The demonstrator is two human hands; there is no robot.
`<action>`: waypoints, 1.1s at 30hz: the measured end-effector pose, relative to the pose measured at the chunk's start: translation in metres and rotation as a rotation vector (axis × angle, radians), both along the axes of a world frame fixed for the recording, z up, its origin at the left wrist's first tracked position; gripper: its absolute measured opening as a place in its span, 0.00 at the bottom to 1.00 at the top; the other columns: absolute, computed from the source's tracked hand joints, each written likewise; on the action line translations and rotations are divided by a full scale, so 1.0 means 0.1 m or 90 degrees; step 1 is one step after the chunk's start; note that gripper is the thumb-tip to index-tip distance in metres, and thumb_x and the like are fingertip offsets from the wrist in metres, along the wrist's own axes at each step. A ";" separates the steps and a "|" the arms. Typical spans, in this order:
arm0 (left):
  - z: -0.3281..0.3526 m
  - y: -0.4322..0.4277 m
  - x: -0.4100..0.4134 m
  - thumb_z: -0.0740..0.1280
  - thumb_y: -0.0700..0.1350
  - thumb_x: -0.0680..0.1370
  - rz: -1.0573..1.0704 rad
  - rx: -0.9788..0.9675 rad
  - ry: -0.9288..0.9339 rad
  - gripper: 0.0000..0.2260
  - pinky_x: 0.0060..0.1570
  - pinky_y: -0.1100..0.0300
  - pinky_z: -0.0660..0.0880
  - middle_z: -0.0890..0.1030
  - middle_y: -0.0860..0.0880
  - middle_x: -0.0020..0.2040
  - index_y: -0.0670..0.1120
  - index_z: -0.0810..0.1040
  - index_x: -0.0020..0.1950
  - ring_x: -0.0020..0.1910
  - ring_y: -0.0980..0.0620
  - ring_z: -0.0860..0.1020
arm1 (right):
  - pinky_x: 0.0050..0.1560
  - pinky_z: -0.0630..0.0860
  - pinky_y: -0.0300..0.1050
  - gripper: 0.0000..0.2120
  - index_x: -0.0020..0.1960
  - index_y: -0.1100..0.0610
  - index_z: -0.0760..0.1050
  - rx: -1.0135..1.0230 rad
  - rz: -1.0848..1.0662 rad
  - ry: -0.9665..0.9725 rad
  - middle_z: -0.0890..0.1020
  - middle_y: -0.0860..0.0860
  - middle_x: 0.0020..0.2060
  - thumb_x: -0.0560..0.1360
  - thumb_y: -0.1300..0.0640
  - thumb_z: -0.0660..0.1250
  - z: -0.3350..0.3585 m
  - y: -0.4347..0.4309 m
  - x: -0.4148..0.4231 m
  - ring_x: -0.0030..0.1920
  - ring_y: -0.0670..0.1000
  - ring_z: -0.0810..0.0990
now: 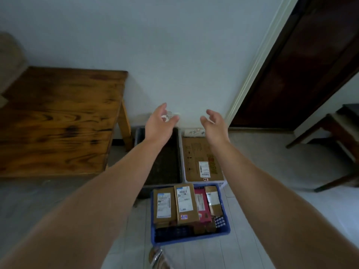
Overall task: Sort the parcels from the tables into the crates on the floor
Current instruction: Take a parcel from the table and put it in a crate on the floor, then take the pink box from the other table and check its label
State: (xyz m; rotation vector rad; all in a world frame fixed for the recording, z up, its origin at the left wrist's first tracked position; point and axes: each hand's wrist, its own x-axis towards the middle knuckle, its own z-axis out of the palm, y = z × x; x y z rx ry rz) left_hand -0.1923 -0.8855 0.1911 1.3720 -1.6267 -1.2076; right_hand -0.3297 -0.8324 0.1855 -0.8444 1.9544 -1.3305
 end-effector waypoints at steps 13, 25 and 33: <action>0.78 0.67 1.90 0.68 0.48 0.76 0.159 -0.100 0.030 0.28 0.60 0.57 0.70 0.71 0.51 0.69 0.51 0.63 0.74 0.63 0.54 0.72 | 0.67 0.67 0.46 0.18 0.70 0.53 0.69 -0.116 0.102 0.040 0.70 0.50 0.69 0.80 0.57 0.61 0.87 0.36 1.71 0.69 0.50 0.68; 1.32 0.24 5.04 0.68 0.48 0.77 0.294 -0.192 -0.016 0.27 0.62 0.58 0.69 0.73 0.52 0.67 0.51 0.64 0.74 0.64 0.53 0.72 | 0.62 0.63 0.40 0.20 0.71 0.54 0.67 -0.231 0.247 0.067 0.69 0.51 0.70 0.80 0.55 0.61 1.53 -0.34 4.57 0.70 0.50 0.67; 1.28 -0.10 6.30 0.68 0.50 0.77 0.359 -0.155 -0.004 0.28 0.62 0.51 0.72 0.72 0.52 0.69 0.53 0.63 0.74 0.66 0.51 0.71 | 0.66 0.65 0.46 0.22 0.72 0.55 0.66 -0.178 0.261 0.058 0.69 0.53 0.71 0.79 0.53 0.63 1.39 -0.76 5.70 0.70 0.53 0.67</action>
